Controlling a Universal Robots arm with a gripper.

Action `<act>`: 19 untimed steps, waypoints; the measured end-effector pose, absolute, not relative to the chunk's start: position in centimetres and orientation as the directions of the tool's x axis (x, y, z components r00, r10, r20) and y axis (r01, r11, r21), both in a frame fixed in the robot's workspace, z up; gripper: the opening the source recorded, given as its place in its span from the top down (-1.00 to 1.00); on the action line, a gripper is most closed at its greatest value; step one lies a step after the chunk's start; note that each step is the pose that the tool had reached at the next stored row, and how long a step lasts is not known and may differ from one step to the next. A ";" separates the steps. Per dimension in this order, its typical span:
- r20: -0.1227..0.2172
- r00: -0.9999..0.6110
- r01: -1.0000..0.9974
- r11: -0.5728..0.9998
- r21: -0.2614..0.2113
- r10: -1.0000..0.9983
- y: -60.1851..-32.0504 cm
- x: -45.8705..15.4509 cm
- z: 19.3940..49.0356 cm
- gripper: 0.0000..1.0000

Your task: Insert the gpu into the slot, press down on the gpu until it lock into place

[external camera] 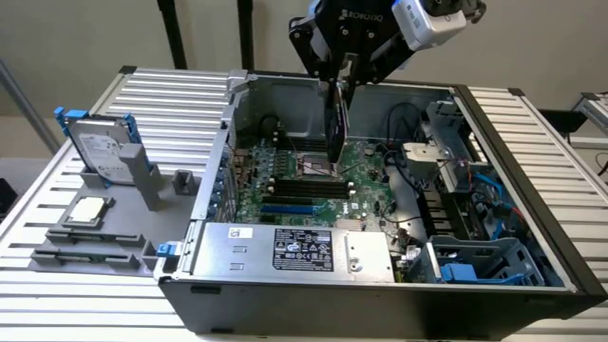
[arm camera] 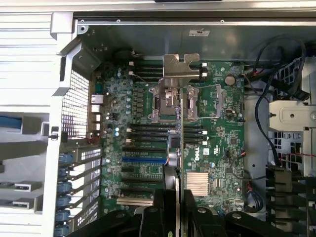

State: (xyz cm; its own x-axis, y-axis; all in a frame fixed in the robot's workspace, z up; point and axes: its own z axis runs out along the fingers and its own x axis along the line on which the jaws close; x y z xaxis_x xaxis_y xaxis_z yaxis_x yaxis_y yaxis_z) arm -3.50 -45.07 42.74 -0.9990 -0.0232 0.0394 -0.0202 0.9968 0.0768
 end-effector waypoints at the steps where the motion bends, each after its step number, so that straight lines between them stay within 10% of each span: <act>1: 0.039 -0.998 -0.038 0.996 0.077 -0.041 -45.1 -3.5 42.7 0.48; 19: 0.038 -0.932 -0.356 0.931 0.077 -0.360 -45.1 -3.5 42.5 0.48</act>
